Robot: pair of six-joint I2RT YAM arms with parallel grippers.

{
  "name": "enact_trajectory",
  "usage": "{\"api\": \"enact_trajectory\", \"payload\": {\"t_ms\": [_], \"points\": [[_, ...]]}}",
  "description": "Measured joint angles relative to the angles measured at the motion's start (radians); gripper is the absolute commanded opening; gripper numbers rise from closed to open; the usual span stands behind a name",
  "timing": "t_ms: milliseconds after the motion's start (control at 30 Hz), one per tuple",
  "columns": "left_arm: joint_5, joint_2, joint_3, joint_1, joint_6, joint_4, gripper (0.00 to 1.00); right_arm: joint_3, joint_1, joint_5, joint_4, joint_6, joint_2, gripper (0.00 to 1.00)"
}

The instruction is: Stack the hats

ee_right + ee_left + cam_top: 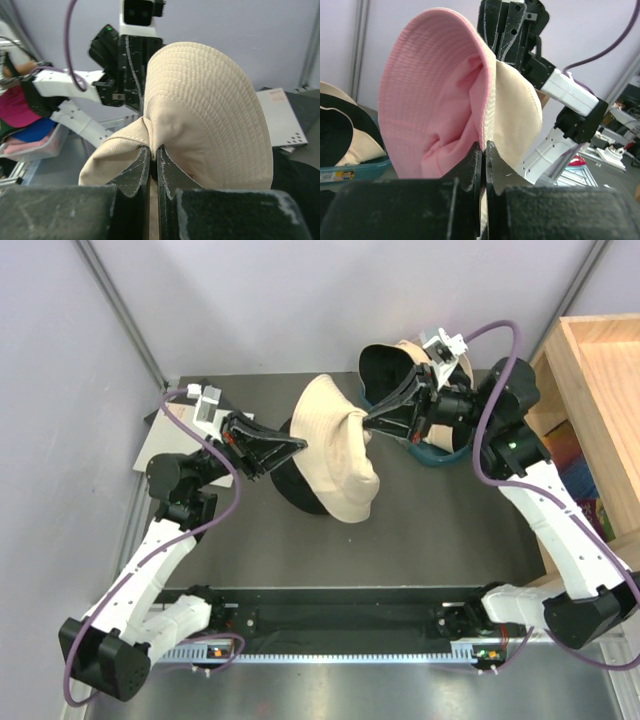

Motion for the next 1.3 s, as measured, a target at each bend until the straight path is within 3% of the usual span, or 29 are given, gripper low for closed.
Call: {"api": "enact_trajectory", "payload": {"t_ms": [233,500,767,867,900,1000,1100,1300], "points": [[-0.134,-0.025,-0.002,-0.002,0.128,-0.214,0.00,0.086,0.014,0.215,-0.259,-0.169,0.043,0.00],[-0.365,0.013,-0.002,0.010,0.249,-0.519,0.00,0.192,0.097,0.527,-0.462,-0.298,0.212,0.00],[-0.467,0.023,-0.041,0.086,0.250,-0.647,0.00,0.232,0.187,0.714,-0.542,-0.349,0.298,0.01],[-0.468,0.002,-0.070,0.126,0.237,-0.649,0.00,0.259,0.214,0.732,-0.549,-0.356,0.328,0.21],[-0.463,-0.001,-0.077,0.140,0.232,-0.647,0.00,0.264,0.217,0.735,-0.552,-0.354,0.335,0.41],[-0.452,0.013,-0.097,0.201,0.228,-0.647,0.00,0.284,0.212,0.771,-0.552,-0.353,0.354,0.73],[-0.438,0.055,-0.115,0.259,0.224,-0.647,0.00,0.290,0.187,0.794,-0.550,-0.344,0.357,0.82],[-0.388,0.131,-0.141,0.297,0.220,-0.617,0.00,0.143,0.063,0.719,-0.440,-0.283,0.312,0.83]]}}
